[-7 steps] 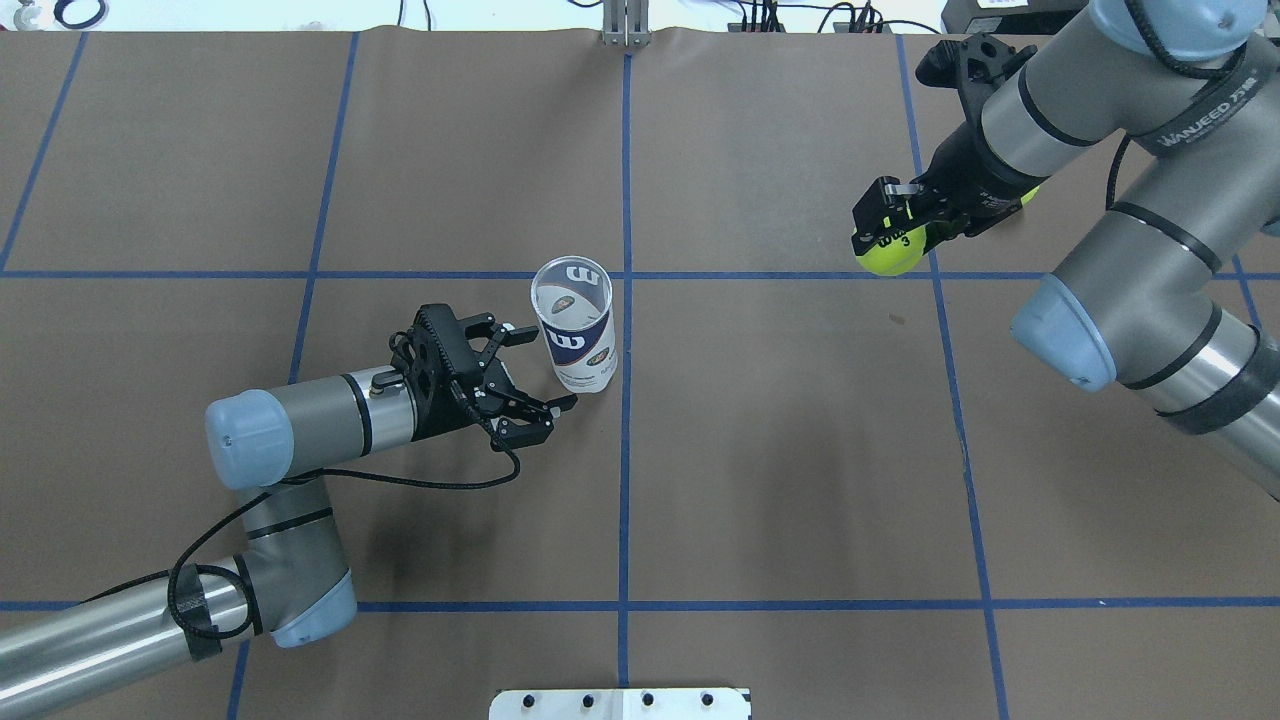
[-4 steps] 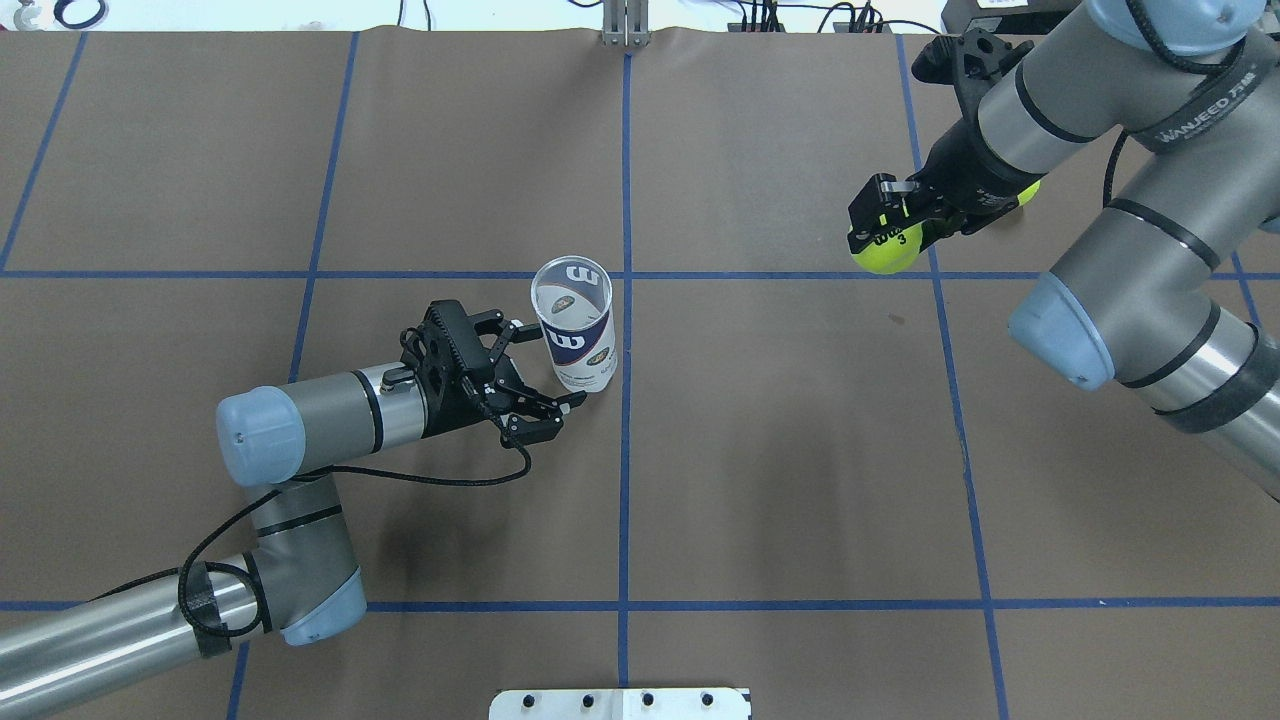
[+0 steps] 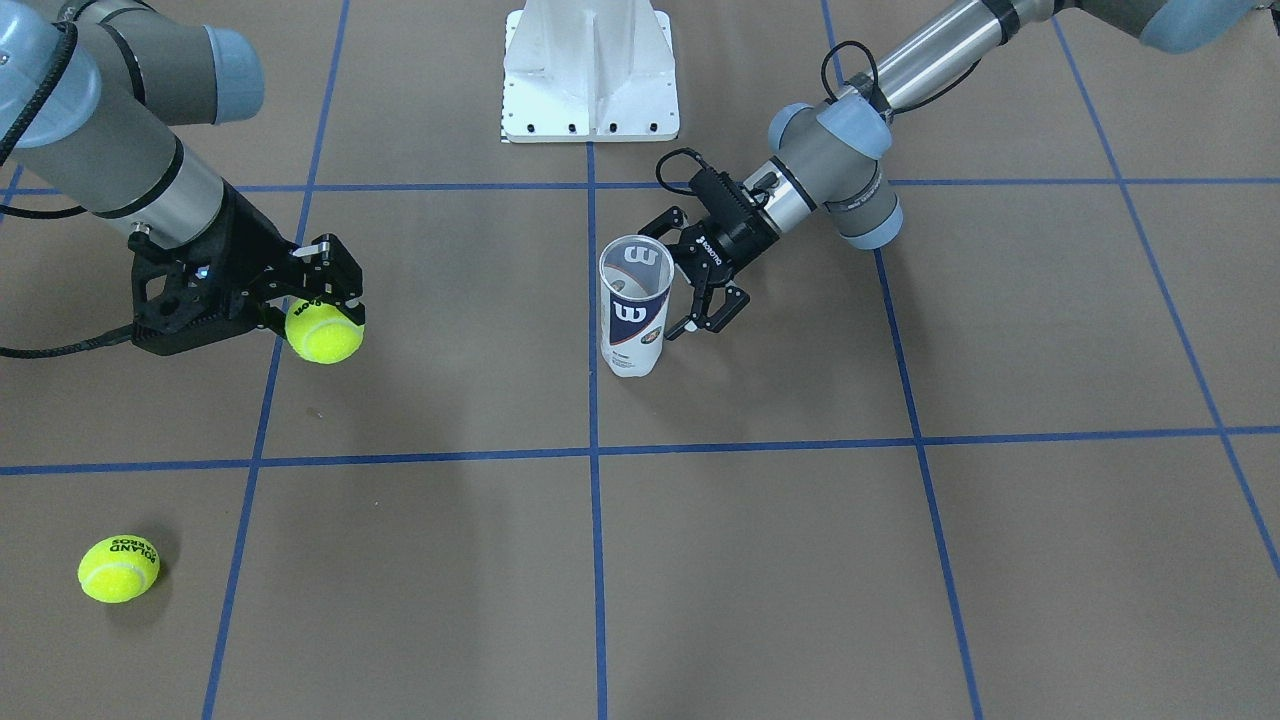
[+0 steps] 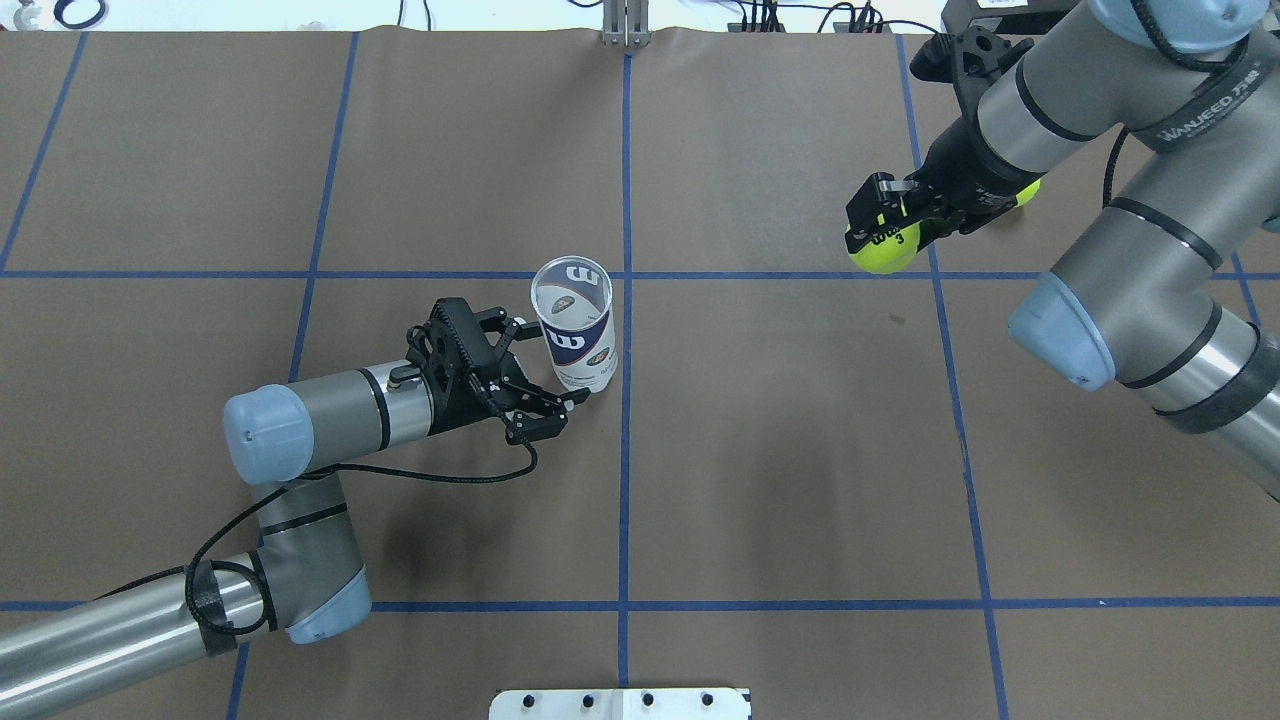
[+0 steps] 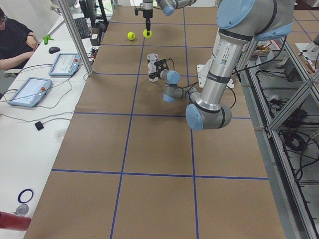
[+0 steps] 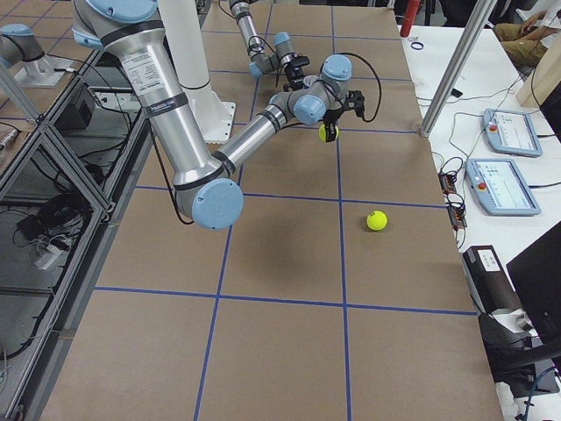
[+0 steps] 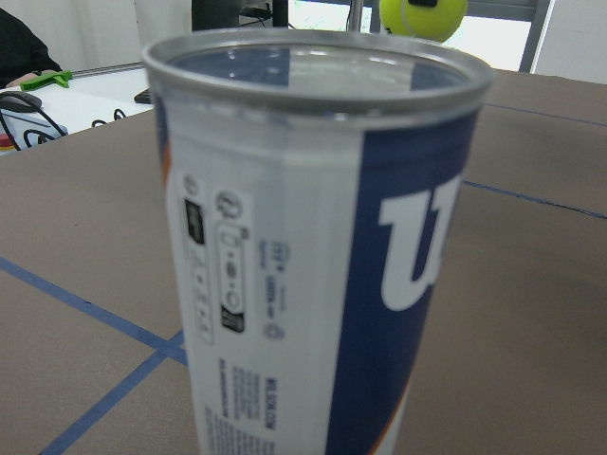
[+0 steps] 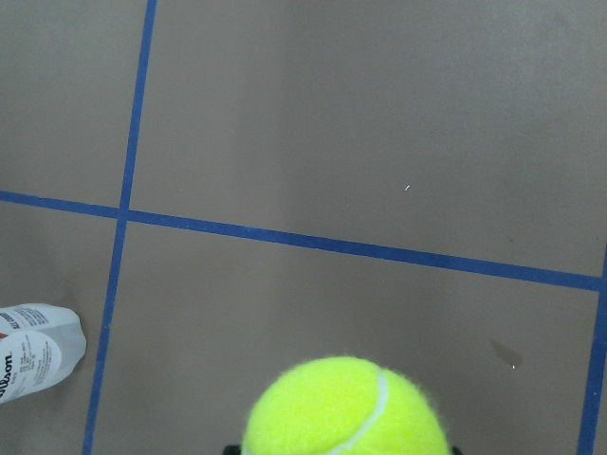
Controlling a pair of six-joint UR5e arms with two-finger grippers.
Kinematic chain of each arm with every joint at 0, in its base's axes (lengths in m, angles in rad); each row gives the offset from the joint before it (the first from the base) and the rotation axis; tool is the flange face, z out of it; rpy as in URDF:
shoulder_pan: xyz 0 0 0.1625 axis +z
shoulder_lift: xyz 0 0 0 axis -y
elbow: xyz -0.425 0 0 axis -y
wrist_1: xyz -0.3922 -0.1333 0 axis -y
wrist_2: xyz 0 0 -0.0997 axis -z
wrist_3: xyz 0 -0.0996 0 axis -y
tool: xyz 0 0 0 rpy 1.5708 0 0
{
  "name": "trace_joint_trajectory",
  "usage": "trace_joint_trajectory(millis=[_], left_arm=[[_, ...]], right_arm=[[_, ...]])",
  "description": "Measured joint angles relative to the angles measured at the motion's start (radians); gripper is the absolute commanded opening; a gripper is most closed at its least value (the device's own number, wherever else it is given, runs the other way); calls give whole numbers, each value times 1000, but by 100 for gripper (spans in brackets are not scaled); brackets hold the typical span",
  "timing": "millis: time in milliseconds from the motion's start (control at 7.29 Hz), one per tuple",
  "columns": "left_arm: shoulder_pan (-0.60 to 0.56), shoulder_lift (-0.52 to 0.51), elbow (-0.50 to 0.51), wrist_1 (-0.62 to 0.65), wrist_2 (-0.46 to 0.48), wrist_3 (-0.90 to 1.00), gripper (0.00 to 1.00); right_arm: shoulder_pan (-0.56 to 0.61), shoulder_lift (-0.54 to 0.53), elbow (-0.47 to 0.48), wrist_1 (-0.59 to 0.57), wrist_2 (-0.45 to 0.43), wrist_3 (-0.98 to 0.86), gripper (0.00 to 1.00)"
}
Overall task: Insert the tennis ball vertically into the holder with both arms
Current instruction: 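Lift the ball with the right gripper while the left gripper grasps the can's side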
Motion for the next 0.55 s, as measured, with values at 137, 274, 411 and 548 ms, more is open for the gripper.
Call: trace_joint_trajectory(millis=[137, 274, 411, 548], left_arm=[[0, -18, 20, 1, 0, 0, 99], [0, -42, 47, 1, 1, -1, 99], [0, -56, 63, 1, 1, -1, 99], [0, -62, 70, 1, 2, -1, 99]], right_arm=[[0, 1, 1, 0, 0, 0, 0], [0, 0, 2, 0, 0, 0, 0], [0, 0, 2, 0, 0, 0, 0], [0, 1, 3, 0, 1, 1, 0]])
